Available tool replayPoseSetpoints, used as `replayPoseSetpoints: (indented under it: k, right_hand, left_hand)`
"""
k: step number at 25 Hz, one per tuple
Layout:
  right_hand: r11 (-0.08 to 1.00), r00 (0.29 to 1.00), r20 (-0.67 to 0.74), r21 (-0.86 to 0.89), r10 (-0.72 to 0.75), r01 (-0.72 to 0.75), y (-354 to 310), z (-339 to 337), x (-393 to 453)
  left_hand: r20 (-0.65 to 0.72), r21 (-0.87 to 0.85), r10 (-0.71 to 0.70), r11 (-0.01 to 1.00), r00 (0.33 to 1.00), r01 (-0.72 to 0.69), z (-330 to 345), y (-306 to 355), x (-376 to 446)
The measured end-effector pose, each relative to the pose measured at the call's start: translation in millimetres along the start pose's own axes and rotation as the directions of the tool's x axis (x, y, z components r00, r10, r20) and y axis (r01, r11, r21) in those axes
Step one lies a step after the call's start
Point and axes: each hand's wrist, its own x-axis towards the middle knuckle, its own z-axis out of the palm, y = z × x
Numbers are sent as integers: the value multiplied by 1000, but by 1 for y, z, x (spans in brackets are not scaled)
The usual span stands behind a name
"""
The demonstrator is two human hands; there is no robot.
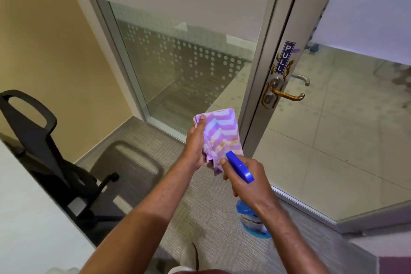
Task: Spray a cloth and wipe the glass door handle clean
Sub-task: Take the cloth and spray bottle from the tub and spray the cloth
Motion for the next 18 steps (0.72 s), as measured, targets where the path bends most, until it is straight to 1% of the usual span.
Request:
replayPoseSetpoints:
  k: [2, 6, 10, 12, 14, 16, 18]
  right_hand:
    - [1000, 1000, 4, -21, -1, 1, -2, 2, 4]
    - [999, 999, -44, -33, 2, -3, -10, 7, 9]
    - [998, 1000, 21, -65, -20, 22, -8, 15, 11]
    - [996, 1000, 26, -88, -3, 6, -6, 17, 7]
    - [998, 999, -28, -55, 26, -28, -3, 17, 4]
    - [998, 993, -97, 18, 67, -65, -1, 14, 3]
    - [995, 990, -113, 61, 83, -76, 1, 12, 1]
  left_hand:
    - [2, 25, -6, 1000, 1000, 6, -1, 3, 7]
    - [-3, 45, -20, 999, 1000, 20, -6, 5, 13]
    - [2, 43, -24, 999, 1000, 24, -15, 5, 13]
    - [1, 43, -23, 999, 1000, 23, -20, 6, 12]
    - [-4, 23, -18, 1000, 1000, 18, -25, 8, 7]
    - [-5, 14, -10, 1000, 1000, 10, -31, 7, 2]
    - [-12, 20, 4, 1000, 1000, -4, -36, 5, -5]
